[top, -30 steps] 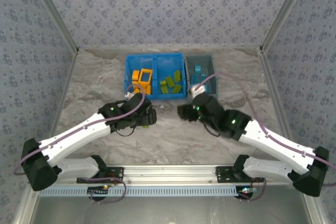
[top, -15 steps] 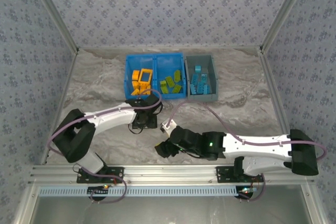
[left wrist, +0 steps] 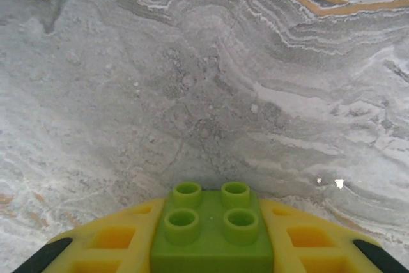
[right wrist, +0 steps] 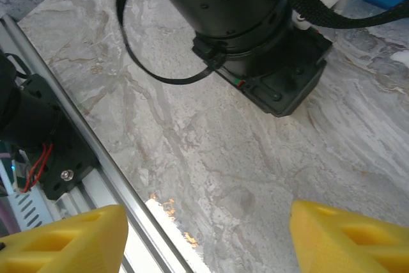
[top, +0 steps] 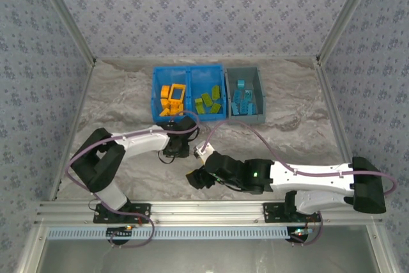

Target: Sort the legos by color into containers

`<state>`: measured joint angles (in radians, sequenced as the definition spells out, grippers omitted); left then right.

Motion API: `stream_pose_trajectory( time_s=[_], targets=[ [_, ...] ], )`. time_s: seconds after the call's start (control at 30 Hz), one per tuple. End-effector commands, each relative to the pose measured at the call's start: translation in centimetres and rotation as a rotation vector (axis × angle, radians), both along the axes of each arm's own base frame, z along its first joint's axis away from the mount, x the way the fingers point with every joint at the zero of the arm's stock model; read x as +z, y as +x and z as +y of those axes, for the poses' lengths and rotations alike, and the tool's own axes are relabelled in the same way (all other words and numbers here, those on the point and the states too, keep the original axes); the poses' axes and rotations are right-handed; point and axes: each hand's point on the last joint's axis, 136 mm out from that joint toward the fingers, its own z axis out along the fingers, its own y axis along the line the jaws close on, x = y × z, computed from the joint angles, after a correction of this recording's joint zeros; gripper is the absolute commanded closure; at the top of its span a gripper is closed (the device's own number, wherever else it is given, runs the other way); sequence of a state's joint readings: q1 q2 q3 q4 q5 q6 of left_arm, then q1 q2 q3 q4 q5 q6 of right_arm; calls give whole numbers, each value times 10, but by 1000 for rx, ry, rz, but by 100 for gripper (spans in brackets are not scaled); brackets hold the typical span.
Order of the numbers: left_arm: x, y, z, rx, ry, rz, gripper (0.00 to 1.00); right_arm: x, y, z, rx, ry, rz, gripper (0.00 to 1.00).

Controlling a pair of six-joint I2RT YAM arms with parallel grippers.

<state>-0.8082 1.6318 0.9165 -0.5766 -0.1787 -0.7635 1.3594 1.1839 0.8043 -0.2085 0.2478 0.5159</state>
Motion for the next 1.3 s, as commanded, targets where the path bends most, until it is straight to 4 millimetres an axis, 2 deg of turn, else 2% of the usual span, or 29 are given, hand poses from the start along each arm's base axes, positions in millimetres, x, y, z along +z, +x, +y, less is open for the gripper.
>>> stream_pose_trajectory(
  time_s=[0.0, 0.1, 0.2, 0.27, 0.37, 0.47, 0.6, 0.63, 0.8, 0.87, 1.03, 1.27],
  targets=[
    [53, 8, -20, -38, -52, -98, 68, 38, 17, -12, -101, 50, -67, 31],
    [105, 15, -46, -85, -111, -160, 67, 76, 38, -41, -234, 107, -175, 31],
    [150, 35, -69, -117, -161, -224, 66, 115, 64, -66, -346, 194, -282, 30],
    [168, 54, -82, -131, -194, -248, 66, 129, 85, -79, -412, 217, -326, 30],
    [181, 90, -96, -140, -207, -275, 66, 147, 114, -91, -488, 245, -372, 30],
    [174, 132, -109, -131, -205, -289, 66, 161, 136, -97, -533, 275, -418, 29],
    [156, 188, -118, -108, -194, -311, 66, 165, 159, -105, -579, 299, -410, 29],
    [161, 202, -121, -101, -203, -330, 66, 165, 163, -107, -589, 303, -406, 29],
    [137, 259, -120, -64, -196, -347, 66, 152, 177, -116, -631, 308, -368, 28],
    [126, 275, -122, -61, -200, -346, 66, 144, 182, -119, -649, 313, -349, 28],
    [101, 296, -130, -70, -202, -329, 65, 129, 189, -123, -676, 312, -316, 28],
    [75, 300, -125, -50, -156, -306, 65, 125, 192, -125, -680, 310, -296, 28]
  ],
)
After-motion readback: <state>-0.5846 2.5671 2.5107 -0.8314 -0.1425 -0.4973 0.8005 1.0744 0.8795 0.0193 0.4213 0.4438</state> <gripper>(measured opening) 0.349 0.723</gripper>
